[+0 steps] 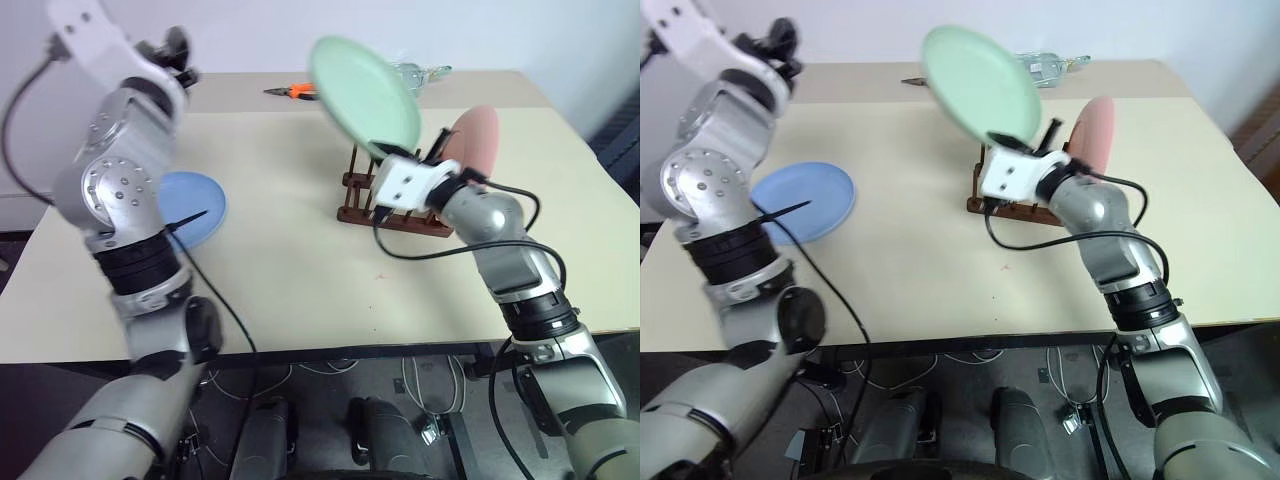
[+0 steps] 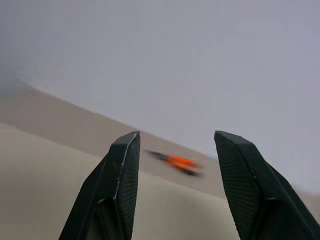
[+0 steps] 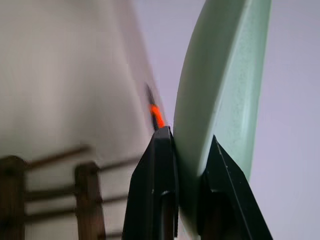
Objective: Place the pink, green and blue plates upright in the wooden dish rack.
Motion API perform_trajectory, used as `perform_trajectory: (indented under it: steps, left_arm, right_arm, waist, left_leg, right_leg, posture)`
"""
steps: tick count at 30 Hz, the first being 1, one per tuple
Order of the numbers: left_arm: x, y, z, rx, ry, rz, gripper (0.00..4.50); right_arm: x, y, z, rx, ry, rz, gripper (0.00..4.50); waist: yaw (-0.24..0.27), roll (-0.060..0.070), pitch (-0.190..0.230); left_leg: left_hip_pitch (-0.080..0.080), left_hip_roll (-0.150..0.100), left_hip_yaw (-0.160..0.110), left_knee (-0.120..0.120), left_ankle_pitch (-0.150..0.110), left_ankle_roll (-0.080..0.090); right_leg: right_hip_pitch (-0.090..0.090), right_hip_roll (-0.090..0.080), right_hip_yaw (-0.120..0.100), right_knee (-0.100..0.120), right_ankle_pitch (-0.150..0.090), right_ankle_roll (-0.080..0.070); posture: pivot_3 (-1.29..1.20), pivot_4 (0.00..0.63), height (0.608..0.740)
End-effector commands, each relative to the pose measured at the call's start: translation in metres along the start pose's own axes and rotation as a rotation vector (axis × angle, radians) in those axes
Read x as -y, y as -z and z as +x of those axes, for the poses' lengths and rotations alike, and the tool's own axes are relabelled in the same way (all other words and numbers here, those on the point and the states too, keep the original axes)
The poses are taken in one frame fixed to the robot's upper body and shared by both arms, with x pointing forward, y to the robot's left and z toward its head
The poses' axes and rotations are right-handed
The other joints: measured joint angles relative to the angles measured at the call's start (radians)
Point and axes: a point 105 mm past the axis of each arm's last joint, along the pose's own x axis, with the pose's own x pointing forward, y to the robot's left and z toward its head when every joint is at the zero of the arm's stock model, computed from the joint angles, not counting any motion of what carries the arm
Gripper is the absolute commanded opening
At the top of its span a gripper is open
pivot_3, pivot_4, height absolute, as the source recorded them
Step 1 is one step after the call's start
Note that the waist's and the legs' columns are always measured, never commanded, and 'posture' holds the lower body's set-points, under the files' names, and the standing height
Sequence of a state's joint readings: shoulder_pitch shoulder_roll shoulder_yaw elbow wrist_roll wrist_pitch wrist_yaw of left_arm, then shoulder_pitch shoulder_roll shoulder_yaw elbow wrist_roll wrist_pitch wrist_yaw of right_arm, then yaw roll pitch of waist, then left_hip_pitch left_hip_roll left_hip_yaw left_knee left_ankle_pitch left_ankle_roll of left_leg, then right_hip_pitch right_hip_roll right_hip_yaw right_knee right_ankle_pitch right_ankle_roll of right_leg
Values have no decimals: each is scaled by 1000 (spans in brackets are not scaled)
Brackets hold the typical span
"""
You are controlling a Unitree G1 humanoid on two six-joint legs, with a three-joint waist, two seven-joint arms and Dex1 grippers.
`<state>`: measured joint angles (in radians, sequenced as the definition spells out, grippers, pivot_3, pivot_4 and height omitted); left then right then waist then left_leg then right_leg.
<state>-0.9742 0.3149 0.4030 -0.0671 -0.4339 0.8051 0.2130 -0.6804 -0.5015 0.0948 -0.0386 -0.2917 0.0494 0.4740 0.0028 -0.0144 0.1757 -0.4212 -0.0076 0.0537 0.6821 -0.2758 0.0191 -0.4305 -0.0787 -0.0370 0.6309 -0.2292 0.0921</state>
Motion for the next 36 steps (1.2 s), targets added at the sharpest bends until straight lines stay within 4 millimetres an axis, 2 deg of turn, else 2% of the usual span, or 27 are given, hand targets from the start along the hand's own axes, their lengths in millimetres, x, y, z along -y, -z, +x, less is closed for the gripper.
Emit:
perform_trajectory:
  steps: [1,4,6,8,13,16,19,27,36]
  left_arm:
    - [-7,32,2,-68,12,45,2504]
    - [-12,57,1,-111,19,124,2504]
    - [-6,73,-3,-134,75,179,2504]
    - [5,86,-10,-139,168,210,2504]
    - [25,120,-34,-191,381,274,2504]
    - [32,133,-49,-224,486,293,2504]
    - [33,138,-56,-240,535,332,2504]
    - [30,141,-62,-262,538,335,2504]
    - [35,144,-68,-268,557,335,2504]
  right_arm:
    - [49,-27,-17,93,188,415,0]
    - [59,-26,-28,68,221,696,0]
    - [59,-27,-33,49,212,865,0]
    - [58,-31,-37,36,202,943,0]
    - [50,-24,-42,-47,204,1140,0]
    - [46,-20,-43,-84,190,1184,0]
    - [38,-15,-44,-130,161,1175,0]
    - [20,-5,-39,-215,83,1223,0]
    - [29,0,-29,-214,99,1278,0]
  waist:
    - [7,0,0]
    - [13,0,0]
    - [13,0,0]
    - [10,0,0]
    - [-1,2,-1]
    - [-9,2,-1]
    - [-12,2,-1]
    - [-14,2,-1]
    - [-14,3,-1]
  left_leg:
    - [0,0,0,1,0,0]
    - [-1,0,-2,2,0,0]
    - [-1,-1,-2,2,-1,1]
    - [-1,-1,-2,2,-1,2]
    - [-2,-1,-1,-1,-1,2]
    - [-3,-1,-1,-1,-1,2]
    - [-4,-1,-1,-1,-2,3]
    - [-4,-1,-1,-1,-4,8]
    - [-4,-1,-1,0,-5,9]
  right_leg:
    - [0,0,0,0,0,0]
    - [2,-2,-2,0,0,0]
    - [2,-3,-2,0,0,0]
    - [1,-4,-2,0,0,0]
    - [-2,-6,1,0,0,-1]
    - [-4,-7,1,1,0,-1]
    - [-5,-7,1,1,0,-1]
    - [-4,-6,1,1,0,-1]
    - [-4,-3,1,1,0,-1]
  posture:
    - [0,150,740]
    - [0,150,740]
    - [0,150,740]
    - [0,150,740]
    - [0,150,740]
    - [0,150,740]
    - [0,150,740]
    - [0,150,740]
    - [0,150,740]
